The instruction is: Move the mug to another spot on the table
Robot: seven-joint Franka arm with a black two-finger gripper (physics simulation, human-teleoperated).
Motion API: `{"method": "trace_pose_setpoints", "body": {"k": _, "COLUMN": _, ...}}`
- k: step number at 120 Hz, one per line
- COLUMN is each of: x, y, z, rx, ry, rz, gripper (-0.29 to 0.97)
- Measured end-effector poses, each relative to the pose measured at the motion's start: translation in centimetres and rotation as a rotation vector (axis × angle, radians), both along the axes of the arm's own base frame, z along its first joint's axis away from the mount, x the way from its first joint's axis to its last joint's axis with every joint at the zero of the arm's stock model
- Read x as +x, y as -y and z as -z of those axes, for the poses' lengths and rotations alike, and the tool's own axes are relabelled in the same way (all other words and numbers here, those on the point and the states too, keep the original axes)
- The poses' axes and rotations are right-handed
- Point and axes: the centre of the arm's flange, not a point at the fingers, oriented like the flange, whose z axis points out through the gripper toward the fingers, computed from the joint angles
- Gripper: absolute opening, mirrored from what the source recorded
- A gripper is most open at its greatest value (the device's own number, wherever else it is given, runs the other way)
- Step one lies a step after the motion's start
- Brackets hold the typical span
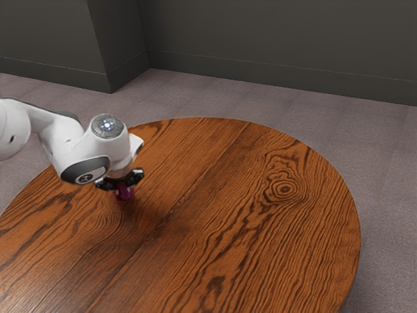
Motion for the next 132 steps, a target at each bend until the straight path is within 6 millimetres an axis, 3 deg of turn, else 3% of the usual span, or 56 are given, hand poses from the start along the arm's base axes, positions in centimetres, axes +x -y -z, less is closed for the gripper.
{"method": "trace_pose_setpoints", "body": {"k": 32, "x": 0.6, "y": 2.9, "z": -1.4, "rx": 0.046, "ry": 0.049, "rz": 0.134, "gripper": 0.03}}
{"method": "trace_pose_setpoints", "body": {"k": 52, "x": 0.6, "y": 8.4, "z": -2.4, "rx": 0.045, "ry": 0.079, "rz": 0.250, "gripper": 0.01}}
{"method": "trace_pose_setpoints", "body": {"k": 74, "x": 0.9, "y": 13.1, "z": -0.9, "rx": 0.031, "ry": 0.080, "rz": 0.350, "gripper": 0.01}}
{"method": "trace_pose_setpoints", "body": {"k": 92, "x": 1.3, "y": 15.7, "z": 0.3, "rx": 0.041, "ry": 0.083, "rz": 0.435, "gripper": 0.01}}
{"method": "trace_pose_setpoints", "body": {"k": 108, "x": 1.2, "y": 16.4, "z": 0.6, "rx": 0.080, "ry": 0.099, "rz": 0.542, "gripper": 0.01}}
{"method": "trace_pose_setpoints", "body": {"k": 132, "x": 0.3, "y": 15.1, "z": 1.5, "rx": 0.096, "ry": 0.099, "rz": 0.636, "gripper": 0.01}}
